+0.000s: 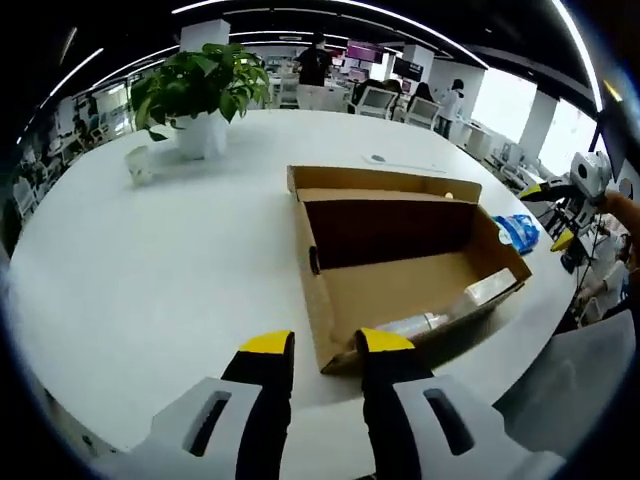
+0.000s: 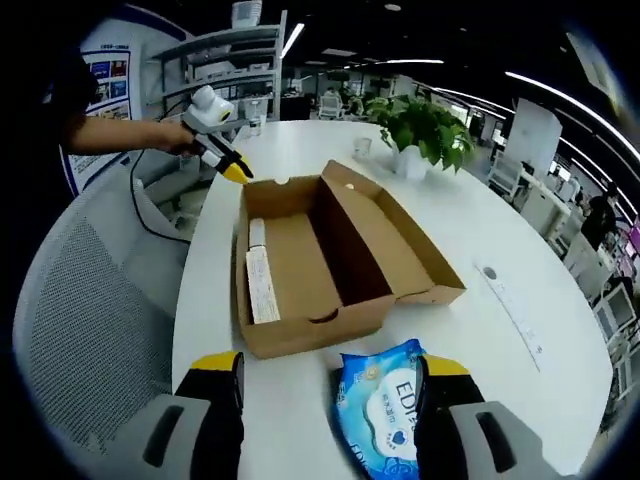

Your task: Operate the shoe box by opening the lid, removing the specified soft item, and placing it in the target area until the item is outside and the box remains undamaged.

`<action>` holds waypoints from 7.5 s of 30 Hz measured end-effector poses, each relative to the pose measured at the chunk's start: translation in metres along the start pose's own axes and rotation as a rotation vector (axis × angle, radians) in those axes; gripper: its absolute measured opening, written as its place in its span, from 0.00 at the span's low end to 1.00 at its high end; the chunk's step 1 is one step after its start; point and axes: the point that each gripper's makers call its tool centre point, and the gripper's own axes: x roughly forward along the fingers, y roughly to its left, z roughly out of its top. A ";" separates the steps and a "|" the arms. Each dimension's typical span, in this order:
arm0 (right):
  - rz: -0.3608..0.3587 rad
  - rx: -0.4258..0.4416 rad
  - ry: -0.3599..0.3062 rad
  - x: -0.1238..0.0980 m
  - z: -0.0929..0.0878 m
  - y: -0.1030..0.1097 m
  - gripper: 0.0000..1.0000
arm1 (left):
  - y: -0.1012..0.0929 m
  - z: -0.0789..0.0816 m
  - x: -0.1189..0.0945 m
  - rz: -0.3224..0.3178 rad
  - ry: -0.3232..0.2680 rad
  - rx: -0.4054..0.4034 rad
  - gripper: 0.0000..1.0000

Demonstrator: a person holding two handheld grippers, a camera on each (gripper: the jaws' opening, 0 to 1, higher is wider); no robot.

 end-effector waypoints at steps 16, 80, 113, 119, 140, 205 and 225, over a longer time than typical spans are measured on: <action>0.096 -0.115 0.048 0.047 0.027 0.008 0.57 | -0.003 -0.005 0.007 -0.014 -0.003 -0.108 0.04; 0.327 -0.217 0.202 0.110 0.021 0.070 0.15 | 0.001 -0.008 0.005 0.015 0.001 -0.189 0.02; 0.244 -0.369 0.122 0.066 0.069 0.052 0.14 | 0.000 -0.007 0.007 0.034 0.004 -0.179 0.02; 0.232 -0.382 0.110 0.055 0.075 0.048 0.14 | -0.001 -0.007 0.007 0.040 0.002 -0.186 0.02; 0.192 -0.392 0.076 0.011 0.089 0.024 0.14 | -0.002 -0.007 0.006 0.050 0.009 -0.192 0.02; 0.078 -0.305 0.126 -0.067 0.020 -0.057 0.14 | -0.003 -0.007 0.004 0.064 0.041 -0.172 0.02; 0.049 -0.205 0.187 -0.072 -0.037 -0.090 0.14 | -0.003 -0.008 0.006 0.060 0.045 -0.160 0.02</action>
